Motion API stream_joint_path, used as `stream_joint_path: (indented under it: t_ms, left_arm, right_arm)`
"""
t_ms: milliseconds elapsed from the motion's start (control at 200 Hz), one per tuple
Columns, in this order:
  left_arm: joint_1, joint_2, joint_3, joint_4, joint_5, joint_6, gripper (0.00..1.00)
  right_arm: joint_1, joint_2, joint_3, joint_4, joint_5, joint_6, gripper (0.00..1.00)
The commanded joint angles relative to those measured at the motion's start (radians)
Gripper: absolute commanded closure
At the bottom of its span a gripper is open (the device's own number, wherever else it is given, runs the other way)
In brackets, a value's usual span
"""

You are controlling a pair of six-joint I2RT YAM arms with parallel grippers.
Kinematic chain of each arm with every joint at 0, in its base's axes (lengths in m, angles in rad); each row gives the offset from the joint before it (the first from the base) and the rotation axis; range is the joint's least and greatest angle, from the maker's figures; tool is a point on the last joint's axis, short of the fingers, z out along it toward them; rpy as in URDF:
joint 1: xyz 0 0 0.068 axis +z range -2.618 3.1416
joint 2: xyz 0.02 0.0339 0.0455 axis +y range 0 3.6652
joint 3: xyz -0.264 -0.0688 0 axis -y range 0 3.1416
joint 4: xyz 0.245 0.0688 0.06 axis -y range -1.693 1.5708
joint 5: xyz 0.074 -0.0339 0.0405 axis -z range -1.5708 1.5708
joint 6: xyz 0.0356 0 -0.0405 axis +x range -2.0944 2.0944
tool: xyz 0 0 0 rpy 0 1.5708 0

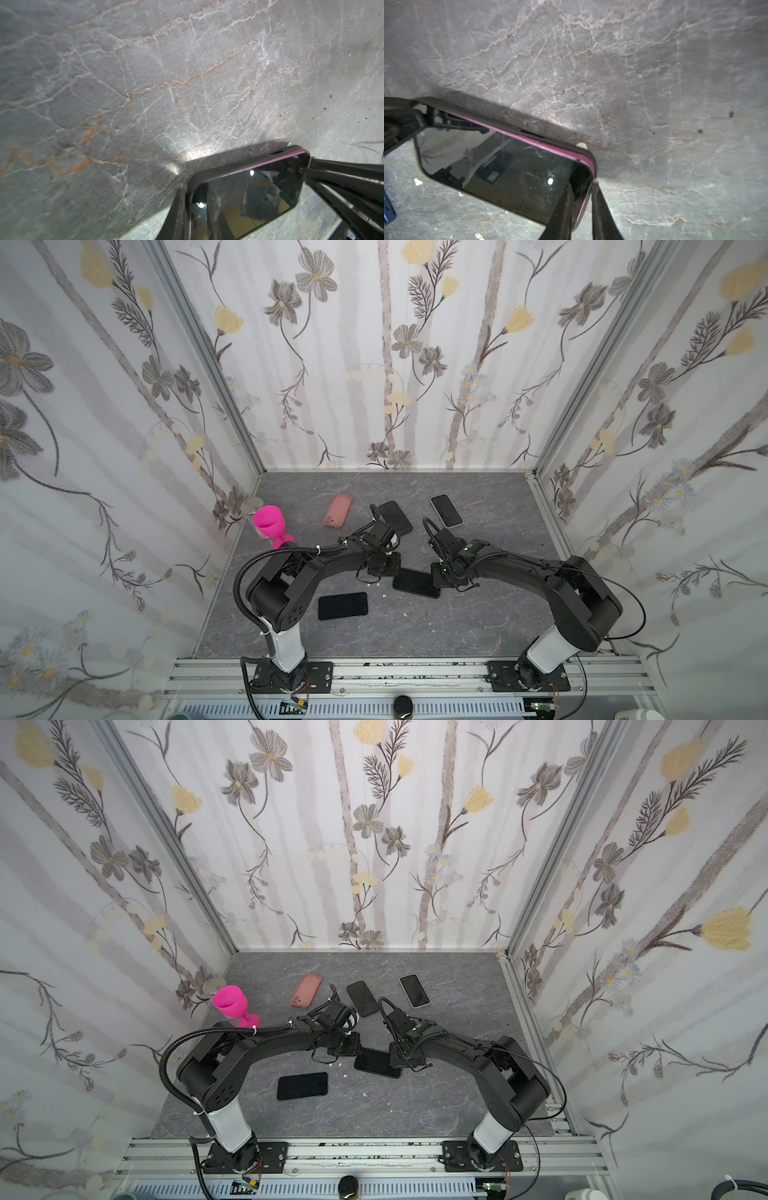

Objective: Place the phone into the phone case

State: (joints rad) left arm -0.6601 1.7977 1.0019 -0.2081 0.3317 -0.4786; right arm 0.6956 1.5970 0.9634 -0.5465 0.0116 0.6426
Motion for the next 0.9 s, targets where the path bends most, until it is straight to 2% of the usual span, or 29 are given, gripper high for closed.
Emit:
stream_joint_path:
  t_ms: [0,455,894]
  left_arm:
    - [0.003,-0.006,-0.003,-0.018,-0.016,-0.005,0.82]
    - [0.003,-0.012,0.0,-0.023,-0.013,-0.002,0.82]
    - [0.003,-0.009,0.001,-0.022,-0.012,-0.003,0.82]
  right_arm:
    - [-0.008,-0.046,0.027,-0.034,0.048,-0.002,0.81]
    - [-0.022,0.027,-0.006,0.005,0.013,-0.016,0.87]
    - [-0.023,0.066,-0.029,0.033,-0.015,-0.02,0.89]
